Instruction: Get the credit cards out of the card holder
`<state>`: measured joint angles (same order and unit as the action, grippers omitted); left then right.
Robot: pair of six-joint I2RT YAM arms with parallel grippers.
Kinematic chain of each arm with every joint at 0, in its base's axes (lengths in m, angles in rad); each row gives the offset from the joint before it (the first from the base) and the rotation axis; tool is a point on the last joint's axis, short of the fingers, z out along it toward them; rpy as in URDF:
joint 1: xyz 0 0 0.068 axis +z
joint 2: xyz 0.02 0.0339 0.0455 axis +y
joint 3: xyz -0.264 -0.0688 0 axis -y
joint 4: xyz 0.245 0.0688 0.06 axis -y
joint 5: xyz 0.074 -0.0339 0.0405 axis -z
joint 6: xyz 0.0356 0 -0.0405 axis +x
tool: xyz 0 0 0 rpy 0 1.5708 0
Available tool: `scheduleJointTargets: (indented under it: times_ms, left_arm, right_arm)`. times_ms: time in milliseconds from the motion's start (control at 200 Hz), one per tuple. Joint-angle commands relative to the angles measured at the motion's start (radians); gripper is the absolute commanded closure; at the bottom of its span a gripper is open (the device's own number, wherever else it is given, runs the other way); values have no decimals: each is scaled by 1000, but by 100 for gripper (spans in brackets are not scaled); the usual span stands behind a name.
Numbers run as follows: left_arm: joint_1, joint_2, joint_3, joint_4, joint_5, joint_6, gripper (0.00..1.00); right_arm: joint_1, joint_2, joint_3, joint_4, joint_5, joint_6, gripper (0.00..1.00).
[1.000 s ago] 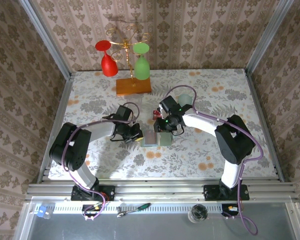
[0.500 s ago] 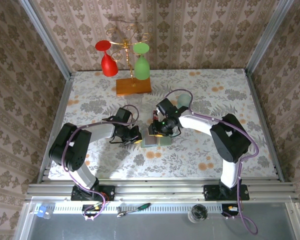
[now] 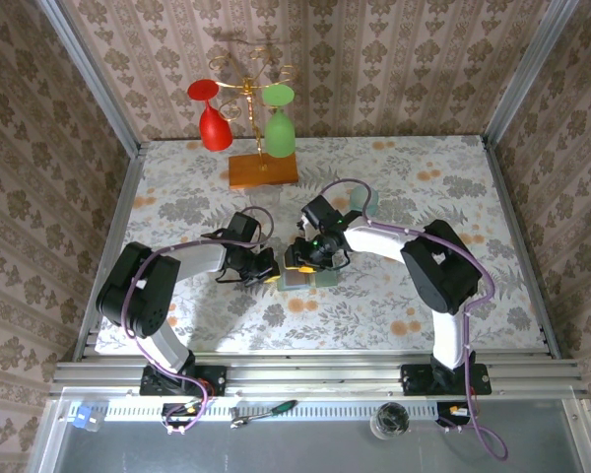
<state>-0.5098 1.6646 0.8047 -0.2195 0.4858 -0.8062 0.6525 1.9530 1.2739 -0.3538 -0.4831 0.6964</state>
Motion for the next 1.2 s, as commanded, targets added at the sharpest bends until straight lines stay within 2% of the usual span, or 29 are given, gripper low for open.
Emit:
scheduleJointTargets:
  times_ms: [0,600,1195]
  left_arm:
    - [7,-6,-19,-5,-16,16,98]
    - [18,-2,-25,-6,-10,19,98]
    - [19,-75,11,-12,-7,2,96]
  right_arm:
    - [6,21,24,-6,-10,22,58]
    - [6,16,38,-151,137,-23,58]
    - [-12,-1,-14,-90,103,-10,60]
